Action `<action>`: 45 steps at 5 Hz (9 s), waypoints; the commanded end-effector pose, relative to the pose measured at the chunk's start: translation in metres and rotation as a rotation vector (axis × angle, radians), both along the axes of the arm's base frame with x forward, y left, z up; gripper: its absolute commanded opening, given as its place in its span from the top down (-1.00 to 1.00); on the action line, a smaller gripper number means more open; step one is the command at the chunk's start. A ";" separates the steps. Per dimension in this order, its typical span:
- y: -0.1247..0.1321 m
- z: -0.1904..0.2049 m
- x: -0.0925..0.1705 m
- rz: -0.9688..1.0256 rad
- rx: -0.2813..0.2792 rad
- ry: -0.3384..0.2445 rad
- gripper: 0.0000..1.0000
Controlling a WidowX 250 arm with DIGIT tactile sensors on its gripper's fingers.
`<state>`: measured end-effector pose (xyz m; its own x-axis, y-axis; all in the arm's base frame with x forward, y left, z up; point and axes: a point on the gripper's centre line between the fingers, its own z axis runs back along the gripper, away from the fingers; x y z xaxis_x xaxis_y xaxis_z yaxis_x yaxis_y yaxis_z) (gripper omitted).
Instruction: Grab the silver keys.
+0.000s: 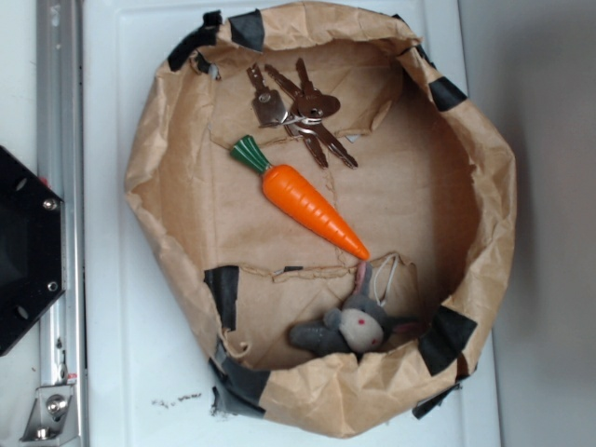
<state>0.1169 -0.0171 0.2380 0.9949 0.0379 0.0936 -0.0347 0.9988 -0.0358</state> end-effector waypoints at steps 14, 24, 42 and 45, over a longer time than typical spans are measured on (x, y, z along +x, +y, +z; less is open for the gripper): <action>0.076 -0.109 0.129 0.201 0.245 -0.123 -1.00; 0.122 -0.173 0.145 0.149 0.248 -0.053 -1.00; 0.028 -0.104 0.171 0.302 0.014 -0.252 1.00; 0.018 -0.122 0.167 0.373 0.042 -0.247 1.00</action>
